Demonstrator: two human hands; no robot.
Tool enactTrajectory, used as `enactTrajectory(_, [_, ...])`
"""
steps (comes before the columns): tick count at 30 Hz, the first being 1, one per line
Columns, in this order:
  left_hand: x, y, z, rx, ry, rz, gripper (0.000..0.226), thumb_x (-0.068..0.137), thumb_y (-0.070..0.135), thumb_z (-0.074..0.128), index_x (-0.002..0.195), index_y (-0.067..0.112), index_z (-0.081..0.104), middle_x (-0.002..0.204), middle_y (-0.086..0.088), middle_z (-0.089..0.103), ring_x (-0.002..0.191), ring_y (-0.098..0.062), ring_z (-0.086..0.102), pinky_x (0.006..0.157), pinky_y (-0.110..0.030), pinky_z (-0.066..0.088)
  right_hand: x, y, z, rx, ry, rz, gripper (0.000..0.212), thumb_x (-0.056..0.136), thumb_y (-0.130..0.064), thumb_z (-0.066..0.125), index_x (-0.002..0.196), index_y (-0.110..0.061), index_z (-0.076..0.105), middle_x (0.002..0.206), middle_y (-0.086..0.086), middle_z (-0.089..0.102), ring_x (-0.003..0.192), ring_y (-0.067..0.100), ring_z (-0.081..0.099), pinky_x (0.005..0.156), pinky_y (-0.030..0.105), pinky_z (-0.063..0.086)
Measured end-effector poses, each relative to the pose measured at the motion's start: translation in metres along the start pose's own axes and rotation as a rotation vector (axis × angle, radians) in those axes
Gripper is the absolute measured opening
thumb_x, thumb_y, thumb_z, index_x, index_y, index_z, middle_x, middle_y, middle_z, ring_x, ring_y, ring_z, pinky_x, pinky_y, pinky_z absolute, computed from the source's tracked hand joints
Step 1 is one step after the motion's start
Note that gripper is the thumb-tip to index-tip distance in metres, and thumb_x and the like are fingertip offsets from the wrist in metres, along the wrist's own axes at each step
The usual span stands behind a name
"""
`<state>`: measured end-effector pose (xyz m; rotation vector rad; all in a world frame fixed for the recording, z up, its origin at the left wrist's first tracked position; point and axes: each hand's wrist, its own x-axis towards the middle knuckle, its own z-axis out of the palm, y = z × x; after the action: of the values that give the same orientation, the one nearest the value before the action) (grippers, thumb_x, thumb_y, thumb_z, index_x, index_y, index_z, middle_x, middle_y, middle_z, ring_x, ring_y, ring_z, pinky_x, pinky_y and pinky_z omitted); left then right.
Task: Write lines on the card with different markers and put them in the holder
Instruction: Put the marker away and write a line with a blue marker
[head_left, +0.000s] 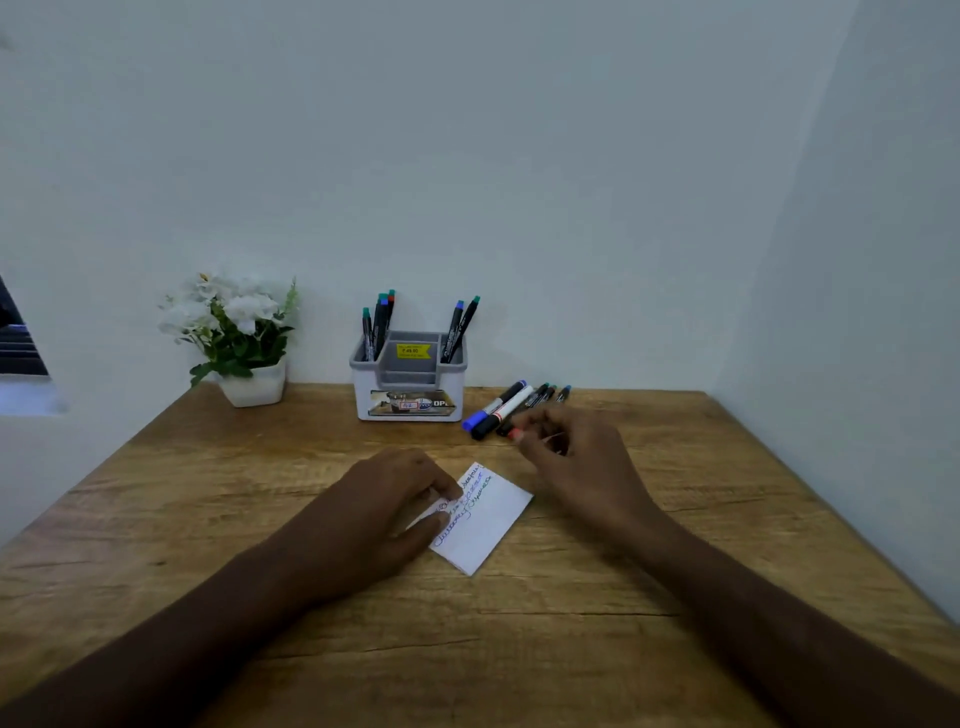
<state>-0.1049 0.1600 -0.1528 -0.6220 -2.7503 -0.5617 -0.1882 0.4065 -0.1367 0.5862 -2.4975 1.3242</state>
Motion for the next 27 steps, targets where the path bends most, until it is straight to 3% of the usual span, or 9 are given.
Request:
enactTrajectory(3, [0.001, -0.004, 0.002, -0.02, 0.0, 0.0, 0.028, 0.097, 0.044, 0.063, 0.124, 0.046, 0.059, 0.115, 0.037, 0.05, 0.11, 0.011, 0.048, 0.082, -0.007, 0.038, 0.013, 0.027, -0.008, -0.458, -0.137, -0.009, 0.044, 0.098, -0.047, 0.063, 0.142, -0.037, 0.062, 0.113, 0.001, 0.056, 0.111, 0.021, 0.056, 0.094, 0.034, 0.049])
enactTrajectory(5, [0.001, -0.002, 0.002, -0.021, -0.013, -0.013, 0.028, 0.098, 0.044, 0.062, 0.126, 0.046, 0.059, 0.117, 0.035, 0.051, 0.11, 0.011, 0.048, 0.083, -0.007, 0.038, 0.017, 0.034, -0.012, -0.491, -0.211, 0.006, 0.047, 0.1, -0.051, 0.06, 0.144, -0.036, 0.06, 0.115, 0.003, 0.048, 0.117, 0.024, 0.049, 0.101, 0.036, 0.045])
enactTrajectory(7, [0.002, 0.0, 0.0, -0.021, -0.018, -0.018, 0.03, 0.098, 0.043, 0.063, 0.128, 0.043, 0.06, 0.122, 0.031, 0.053, 0.111, 0.009, 0.049, 0.084, -0.006, 0.038, 0.019, 0.034, -0.015, -0.463, -0.189, -0.015, 0.037, 0.1, -0.048, 0.061, 0.13, -0.027, 0.067, 0.11, 0.003, 0.049, 0.109, 0.023, 0.053, 0.091, 0.032, 0.044])
enactTrajectory(10, [0.002, 0.003, 0.0, -0.012, -0.025, -0.027, 0.033, 0.098, 0.042, 0.063, 0.131, 0.042, 0.058, 0.131, 0.026, 0.054, 0.116, 0.007, 0.048, 0.087, -0.005, 0.036, 0.017, 0.032, -0.018, -0.487, -0.095, -0.021, 0.031, 0.097, -0.047, 0.067, 0.11, -0.019, 0.064, 0.107, 0.003, 0.05, 0.097, 0.019, 0.053, 0.079, 0.029, 0.039])
enactTrajectory(16, [-0.001, 0.005, -0.001, -0.06, -0.019, 0.062, 0.042, 0.095, 0.023, 0.07, 0.134, 0.035, 0.063, 0.141, 0.022, 0.058, 0.131, 0.006, 0.051, 0.101, -0.01, 0.043, 0.015, 0.025, -0.023, -0.655, -0.107, 0.004, 0.012, 0.099, -0.024, 0.064, 0.105, -0.013, 0.063, 0.11, 0.011, 0.06, 0.097, 0.025, 0.059, 0.074, 0.032, 0.042])
enactTrajectory(20, [-0.002, 0.007, -0.001, -0.095, 0.01, 0.086, 0.038, 0.095, 0.014, 0.067, 0.129, 0.029, 0.068, 0.134, 0.02, 0.064, 0.126, 0.006, 0.056, 0.098, -0.014, 0.049, 0.018, 0.022, -0.028, -0.674, -0.109, 0.104, 0.018, 0.099, -0.007, 0.058, 0.116, -0.01, 0.058, 0.114, 0.017, 0.065, 0.093, 0.028, 0.058, 0.072, 0.036, 0.046])
enactTrajectory(23, [-0.003, 0.007, -0.001, -0.109, 0.023, 0.061, 0.039, 0.095, 0.012, 0.066, 0.13, 0.029, 0.065, 0.132, 0.02, 0.064, 0.122, 0.005, 0.058, 0.095, -0.015, 0.05, 0.018, 0.016, -0.03, -0.663, -0.15, 0.129, 0.027, 0.1, -0.006, 0.057, 0.127, -0.004, 0.059, 0.122, 0.018, 0.068, 0.11, 0.034, 0.065, 0.089, 0.045, 0.056])
enactTrajectory(25, [-0.004, 0.008, -0.001, -0.133, 0.025, 0.043, 0.039, 0.096, 0.013, 0.066, 0.132, 0.029, 0.062, 0.131, 0.021, 0.063, 0.12, 0.008, 0.058, 0.094, -0.012, 0.05, 0.015, 0.006, -0.028, -0.535, -0.155, 0.1, 0.026, 0.101, -0.012, 0.057, 0.125, -0.005, 0.065, 0.116, 0.013, 0.072, 0.106, 0.03, 0.068, 0.092, 0.041, 0.055])
enactTrajectory(27, [-0.004, 0.011, -0.002, -0.179, 0.033, 0.014, 0.039, 0.099, 0.018, 0.065, 0.136, 0.03, 0.059, 0.131, 0.022, 0.061, 0.117, 0.012, 0.058, 0.09, -0.007, 0.048, 0.008, -0.01, -0.023, -0.263, -0.128, 0.088, 0.019, 0.101, -0.016, 0.06, 0.115, -0.014, 0.073, 0.099, 0.004, 0.075, 0.089, 0.019, 0.07, 0.079, 0.028, 0.054])
